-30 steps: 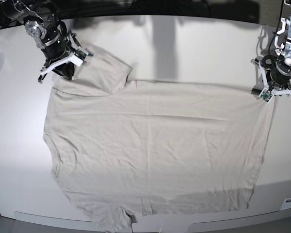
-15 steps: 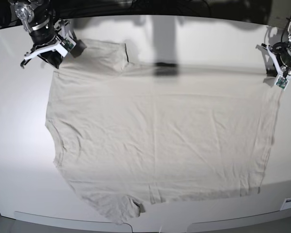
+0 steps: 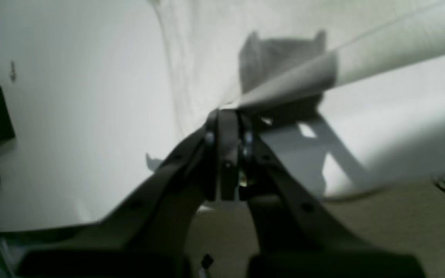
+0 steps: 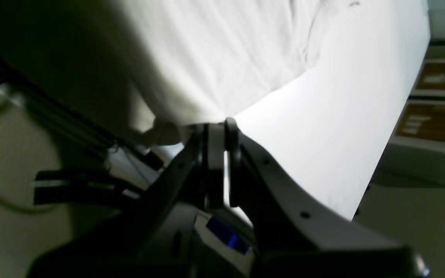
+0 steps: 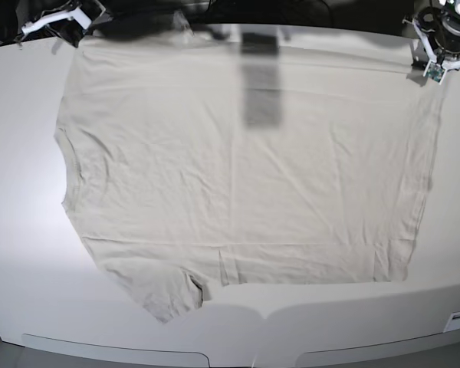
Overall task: Fold the T-shirt properly
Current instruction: 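Lift the shirt with both grippers, pull it toward the arm bases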
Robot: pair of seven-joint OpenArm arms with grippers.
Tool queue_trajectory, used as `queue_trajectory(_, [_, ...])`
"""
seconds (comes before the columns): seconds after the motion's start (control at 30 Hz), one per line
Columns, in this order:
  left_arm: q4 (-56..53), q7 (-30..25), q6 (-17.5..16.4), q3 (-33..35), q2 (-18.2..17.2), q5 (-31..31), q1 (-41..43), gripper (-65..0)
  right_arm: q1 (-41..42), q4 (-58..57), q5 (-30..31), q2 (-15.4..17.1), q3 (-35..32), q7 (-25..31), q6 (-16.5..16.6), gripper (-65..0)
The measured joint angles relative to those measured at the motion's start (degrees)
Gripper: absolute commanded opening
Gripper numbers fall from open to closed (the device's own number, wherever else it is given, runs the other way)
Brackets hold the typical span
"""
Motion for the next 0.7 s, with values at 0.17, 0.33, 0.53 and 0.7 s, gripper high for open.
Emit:
queue_trajectory(0.17, [0.2, -1.6, 1.6, 0.0, 3.1, 4.0, 1.4, -65.0, -0.5, 0.7, -1.4, -0.5, 0.1, 0.0, -2.6, -65.0])
queue_trajectory(0.33, [6.3, -3.2, 4.2, -3.7, 3.1, 3.2, 1.1, -65.0, 2.2, 3.8, -1.4, -0.7, 2.2, 0.0, -2.7, -65.0])
queue_trajectory(0.53, [9.6, -7.7, 1.0, -11.6, 2.9, -4.8, -0.8, -65.0, 9.9, 4.2, 9.2, -0.5, 6.9, -0.5, 8.5, -65.0])
queue_trajectory(0.7, [6.9, -7.4, -4.8, -11.7, 3.2, -8.9, -5.8, -65.0, 17.5, 4.2, 16.5, -0.9, 7.0, -0.2, 13.2, -65.0])
